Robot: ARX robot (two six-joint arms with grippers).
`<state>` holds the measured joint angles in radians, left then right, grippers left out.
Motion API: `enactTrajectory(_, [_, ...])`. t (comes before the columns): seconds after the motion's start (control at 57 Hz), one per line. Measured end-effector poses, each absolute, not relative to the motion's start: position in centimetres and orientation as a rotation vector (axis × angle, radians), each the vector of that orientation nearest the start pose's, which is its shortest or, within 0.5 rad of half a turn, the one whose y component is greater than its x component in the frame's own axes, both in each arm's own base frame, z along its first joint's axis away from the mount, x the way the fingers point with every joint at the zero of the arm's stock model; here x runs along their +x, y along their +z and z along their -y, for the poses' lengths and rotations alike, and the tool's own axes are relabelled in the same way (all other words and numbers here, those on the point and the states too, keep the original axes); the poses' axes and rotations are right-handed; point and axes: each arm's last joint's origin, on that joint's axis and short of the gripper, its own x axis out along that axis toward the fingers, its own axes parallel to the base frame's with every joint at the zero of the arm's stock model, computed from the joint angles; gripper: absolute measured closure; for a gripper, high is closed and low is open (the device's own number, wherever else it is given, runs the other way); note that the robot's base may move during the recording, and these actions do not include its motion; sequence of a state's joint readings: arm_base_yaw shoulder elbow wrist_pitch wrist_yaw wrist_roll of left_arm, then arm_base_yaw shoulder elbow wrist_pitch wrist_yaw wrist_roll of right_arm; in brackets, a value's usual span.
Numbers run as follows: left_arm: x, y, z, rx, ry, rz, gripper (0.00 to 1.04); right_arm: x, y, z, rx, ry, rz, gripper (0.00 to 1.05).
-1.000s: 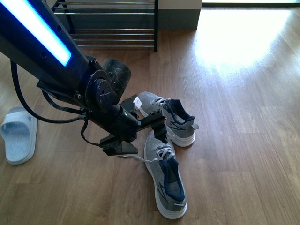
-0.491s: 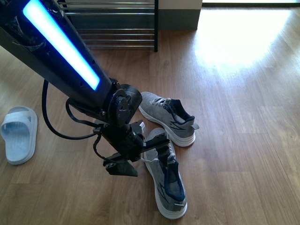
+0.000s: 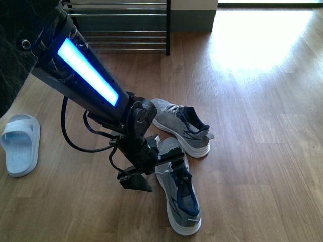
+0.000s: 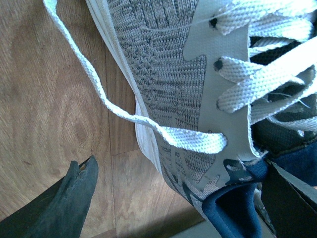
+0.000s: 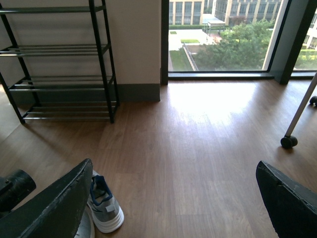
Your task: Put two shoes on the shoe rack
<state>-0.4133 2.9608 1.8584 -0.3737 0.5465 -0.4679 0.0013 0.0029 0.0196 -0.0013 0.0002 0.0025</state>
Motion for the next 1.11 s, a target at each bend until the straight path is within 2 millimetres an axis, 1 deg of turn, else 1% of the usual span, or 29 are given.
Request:
enactTrajectory(0.158, [41.0,-13.8,19.7,-0.449,-0.42,-1.694,0.09,9.7,17.0,0.0,0.002,0.001,0.015,0.09])
enactTrajectory(0.228, [41.1,-13.8,19.8,-0.462,-0.453,-1.691,0.09,9.7,17.0,0.0,0.002,0.001,0.015,0.09])
enactTrajectory(0.596, [42.2,-14.1,20.2,-0.447,-0.45,-1.692,0.09,9.7,17.0,0.0,0.002,0.001,0.015,0.09])
enactTrajectory(0.825, [43.0,-13.4,20.7,-0.433,-0.438,-1.696,0.09,9.7,17.0,0.0,0.002,0.001,0.015,0.09])
enactTrajectory(1.035, [43.1,-13.2,20.7,-0.407,-0.409,-1.697,0.1,9.7,17.0,0.0,0.002,0.001,0.015,0.09])
enactTrajectory(1.07, [43.1,-13.2,20.7,-0.397,-0.401,-1.698,0.13,9.7,17.0,0.0,0.002,0.001,0.015,0.09])
enactTrajectory(1.088, [43.1,-13.2,20.7,-0.393,-0.396,-1.698,0.17,9.7,17.0,0.0,0.002,0.001,0.015,0.09])
enactTrajectory(1.105, [43.0,-13.2,20.7,-0.392,-0.396,-1.699,0.18,9.7,17.0,0.0,0.002,0.001,0.015,0.09])
